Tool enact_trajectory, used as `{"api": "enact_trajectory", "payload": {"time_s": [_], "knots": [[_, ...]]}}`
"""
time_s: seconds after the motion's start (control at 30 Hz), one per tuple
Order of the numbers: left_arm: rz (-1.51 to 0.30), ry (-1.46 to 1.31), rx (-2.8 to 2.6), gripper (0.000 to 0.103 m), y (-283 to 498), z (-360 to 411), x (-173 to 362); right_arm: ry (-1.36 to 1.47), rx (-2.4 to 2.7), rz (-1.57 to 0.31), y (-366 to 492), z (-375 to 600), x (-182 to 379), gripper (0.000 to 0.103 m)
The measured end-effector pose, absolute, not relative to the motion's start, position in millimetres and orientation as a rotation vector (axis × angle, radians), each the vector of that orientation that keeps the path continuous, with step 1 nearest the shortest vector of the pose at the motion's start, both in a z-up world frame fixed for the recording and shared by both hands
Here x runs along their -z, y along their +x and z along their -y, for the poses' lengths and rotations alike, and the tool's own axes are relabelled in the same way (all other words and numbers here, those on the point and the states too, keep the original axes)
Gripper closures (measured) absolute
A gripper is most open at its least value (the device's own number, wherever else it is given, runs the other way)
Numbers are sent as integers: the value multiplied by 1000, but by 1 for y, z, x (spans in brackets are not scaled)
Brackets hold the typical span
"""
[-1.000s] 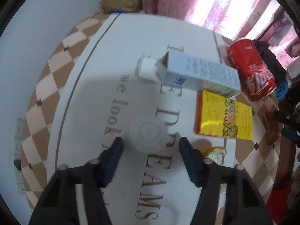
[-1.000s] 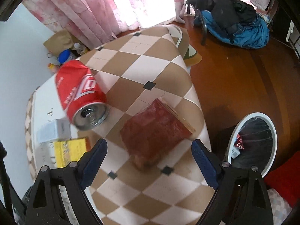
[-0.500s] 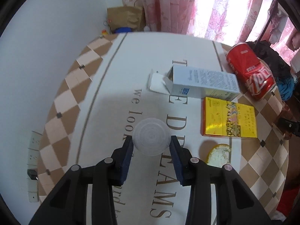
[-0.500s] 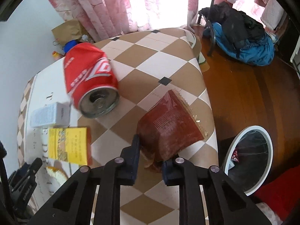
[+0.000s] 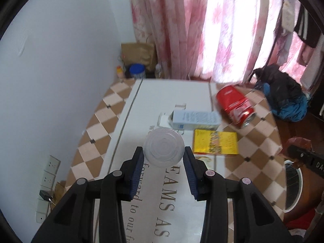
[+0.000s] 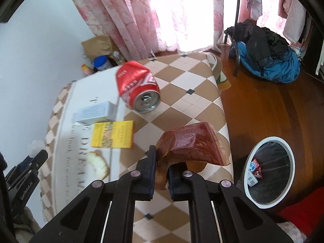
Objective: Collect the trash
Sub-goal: 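Carry the lid with the left tool while the right tool carries the brown packet to the bin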
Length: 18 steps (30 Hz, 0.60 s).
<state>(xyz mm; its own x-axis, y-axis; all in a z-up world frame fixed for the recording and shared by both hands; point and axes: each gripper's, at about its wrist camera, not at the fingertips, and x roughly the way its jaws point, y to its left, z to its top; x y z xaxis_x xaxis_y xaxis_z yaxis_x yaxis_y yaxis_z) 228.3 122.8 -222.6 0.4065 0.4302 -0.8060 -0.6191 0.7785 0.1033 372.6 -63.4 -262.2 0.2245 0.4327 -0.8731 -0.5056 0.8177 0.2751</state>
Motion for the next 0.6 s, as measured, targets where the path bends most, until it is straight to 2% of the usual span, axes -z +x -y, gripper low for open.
{"api": "enact_trajectory", "payload": {"time_s": [0.33,0.6], "knots": [[-857,-181,-538,67,230,-53,169,51,-717,-1098,343,132,203,95],[-869,-160,-350,67,286,28,165,139,-641,-1044,364,228,173,95]]}}
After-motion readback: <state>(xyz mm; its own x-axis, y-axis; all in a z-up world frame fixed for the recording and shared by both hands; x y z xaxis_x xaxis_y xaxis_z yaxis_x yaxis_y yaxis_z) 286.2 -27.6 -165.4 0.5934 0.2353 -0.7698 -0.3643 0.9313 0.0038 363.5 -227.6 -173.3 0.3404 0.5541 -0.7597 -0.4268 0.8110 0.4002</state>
